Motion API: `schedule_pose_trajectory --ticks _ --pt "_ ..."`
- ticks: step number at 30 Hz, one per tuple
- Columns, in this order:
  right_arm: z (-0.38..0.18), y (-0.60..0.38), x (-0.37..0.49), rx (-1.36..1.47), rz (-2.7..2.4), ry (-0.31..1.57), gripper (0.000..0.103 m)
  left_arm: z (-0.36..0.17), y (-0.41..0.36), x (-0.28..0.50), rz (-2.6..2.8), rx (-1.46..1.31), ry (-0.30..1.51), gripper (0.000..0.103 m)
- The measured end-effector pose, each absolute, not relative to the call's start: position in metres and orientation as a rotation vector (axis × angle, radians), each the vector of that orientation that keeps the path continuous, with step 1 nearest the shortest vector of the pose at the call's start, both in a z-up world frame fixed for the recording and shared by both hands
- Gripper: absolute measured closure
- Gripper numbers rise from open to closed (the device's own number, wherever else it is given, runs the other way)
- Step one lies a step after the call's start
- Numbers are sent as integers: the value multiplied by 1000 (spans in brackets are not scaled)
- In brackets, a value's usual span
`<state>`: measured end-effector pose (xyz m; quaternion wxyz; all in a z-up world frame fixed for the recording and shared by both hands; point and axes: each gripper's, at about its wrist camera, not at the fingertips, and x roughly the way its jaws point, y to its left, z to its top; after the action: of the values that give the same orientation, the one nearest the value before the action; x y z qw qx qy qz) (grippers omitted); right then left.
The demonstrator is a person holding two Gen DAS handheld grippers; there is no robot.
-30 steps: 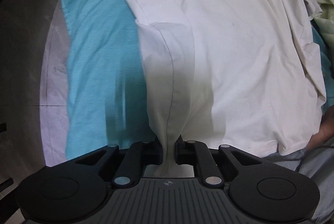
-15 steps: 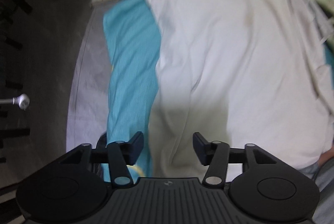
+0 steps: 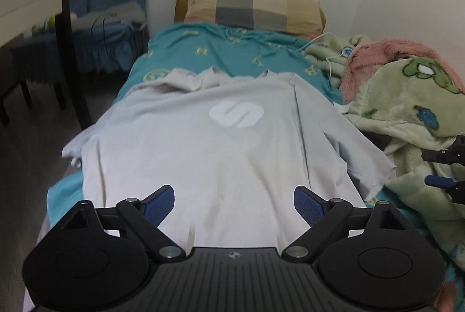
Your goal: Fold clothes
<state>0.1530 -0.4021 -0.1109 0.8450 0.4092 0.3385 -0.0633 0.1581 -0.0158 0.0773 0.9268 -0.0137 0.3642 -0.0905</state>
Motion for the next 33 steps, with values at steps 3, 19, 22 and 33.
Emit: schedule_pose_trajectory --ticks 3,19,22,33 --pt "-122 -390 166 851 -162 752 48 47 -10 148 -177 -38 739 10" --pt "-156 -389 245 556 -281 864 58 -92 6 167 -197 -101 713 7" --pt "-161 -381 254 505 -238 875 67 -98 9 171 -195 -122 722 7" --pt "-136 -362 256 335 -311 771 98 -100 19 171 -150 -169 731 7"
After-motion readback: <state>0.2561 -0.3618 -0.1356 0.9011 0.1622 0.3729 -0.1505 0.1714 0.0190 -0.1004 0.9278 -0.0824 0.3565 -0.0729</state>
